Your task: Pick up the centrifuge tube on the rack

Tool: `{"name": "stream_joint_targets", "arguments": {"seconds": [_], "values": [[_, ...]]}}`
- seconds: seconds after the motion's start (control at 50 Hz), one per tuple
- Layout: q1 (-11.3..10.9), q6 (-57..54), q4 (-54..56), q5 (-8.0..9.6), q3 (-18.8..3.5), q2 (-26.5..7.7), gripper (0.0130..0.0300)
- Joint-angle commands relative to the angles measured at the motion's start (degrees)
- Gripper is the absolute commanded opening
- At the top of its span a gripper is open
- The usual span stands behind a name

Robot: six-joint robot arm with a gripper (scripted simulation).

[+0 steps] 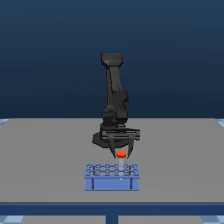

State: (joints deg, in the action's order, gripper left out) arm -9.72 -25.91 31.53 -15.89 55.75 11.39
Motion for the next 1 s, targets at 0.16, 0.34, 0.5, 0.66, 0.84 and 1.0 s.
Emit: {"name": "stream_joint_targets", "arguments": {"seconds": [0.16, 0.34, 0.5, 0.66, 0.84, 1.0], "values": [[0.0, 0.55, -0.22, -0.47, 0.03, -0.05, 0.03], [0.0, 0.55, -0.22, -0.47, 0.03, -0.05, 0.013], [0.0, 0.55, -0.22, -0.47, 0.03, -0.05, 0.013], [0.02, 0.48, -0.17, -0.41, 0.03, -0.04, 0.013], [0.02, -0.84, 1.1, 0.17, -0.19, 0.43, 0.013], [0.02, -3.0, 3.18, 1.02, -0.53, 1.12, 0.013]]}}
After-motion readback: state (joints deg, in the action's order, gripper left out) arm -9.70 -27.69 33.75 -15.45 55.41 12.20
